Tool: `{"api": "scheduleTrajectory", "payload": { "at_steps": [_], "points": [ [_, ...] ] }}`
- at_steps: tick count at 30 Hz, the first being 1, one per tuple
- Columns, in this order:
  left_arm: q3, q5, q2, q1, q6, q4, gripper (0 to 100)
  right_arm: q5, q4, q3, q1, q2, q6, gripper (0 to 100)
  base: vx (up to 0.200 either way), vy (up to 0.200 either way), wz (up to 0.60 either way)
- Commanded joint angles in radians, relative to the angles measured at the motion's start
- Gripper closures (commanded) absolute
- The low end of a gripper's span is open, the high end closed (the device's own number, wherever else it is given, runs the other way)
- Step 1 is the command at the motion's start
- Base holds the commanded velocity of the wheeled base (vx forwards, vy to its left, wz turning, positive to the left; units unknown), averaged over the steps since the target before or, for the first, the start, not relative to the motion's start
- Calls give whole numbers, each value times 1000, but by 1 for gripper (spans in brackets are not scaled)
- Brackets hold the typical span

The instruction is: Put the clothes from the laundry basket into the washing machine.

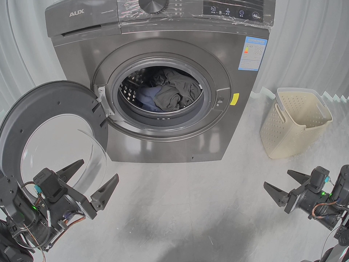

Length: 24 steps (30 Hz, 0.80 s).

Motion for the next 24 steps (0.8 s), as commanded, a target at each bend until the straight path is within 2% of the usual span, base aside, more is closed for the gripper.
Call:
{"api": "scheduleTrajectory", "payload": {
  "at_steps": [1, 4, 7, 8, 9, 11, 12, 15, 16, 17, 19, 21, 24],
  "points": [
    [21, 7, -184, 30, 2, 133, 0, -1, 248, 16, 9, -320, -10, 0, 0, 0, 0],
    [21, 32, -279, 30, 24, 255, 0, 2, 474, 16, -13, -468, 0, 0, 0, 0, 0],
    [22, 68, -389, 32, 55, 392, 0, 6, 616, 16, -113, -609, -1, 0, 0, 0, 0],
    [22, 68, -389, 32, 55, 392, 0, 6, 616, 16, -113, -609, -1, 0, 0, 0, 0],
    [22, 76, -440, 58, 55, 452, 0, 6, 675, 16, -168, -685, -4, 0, 0, 0, 0],
    [22, 76, -467, 85, 50, 487, 0, 6, 707, 16, -195, -730, -7, 0, 0, 0, 0],
    [22, 75, -540, 134, 39, 585, 0, 11, 765, 16, -249, -837, -13, 0, 0, 0, 0],
    [22, 68, -695, 161, 4, 780, 0, 19, 871, 16, -318, -1015, -23, 0, 0, 0, 0],
    [22, 67, -711, 164, 2, 798, 0, 20, 886, 16, -324, -1032, -23, 0, 0, 200, 0],
    [22, 62, -791, 188, -1, 886, 0, 22, 974, 16, -353, -1124, -36, 0, 0, 200, 0],
    [22, 47, -874, 231, -2, 961, 0, 31, 1060, 13, -367, -1233, -59, 0, 0, 200, 0],
    [22, 16, -964, 268, -1, 1022, 0, 52, 1124, 15, -381, -1317, -72, 0, 0, 200, 0],
    [22, -56, -1116, 340, -2, 1140, 0, 68, 1198, 15, -430, -1374, -78, 0, 0, 200, 0]
  ]
}}
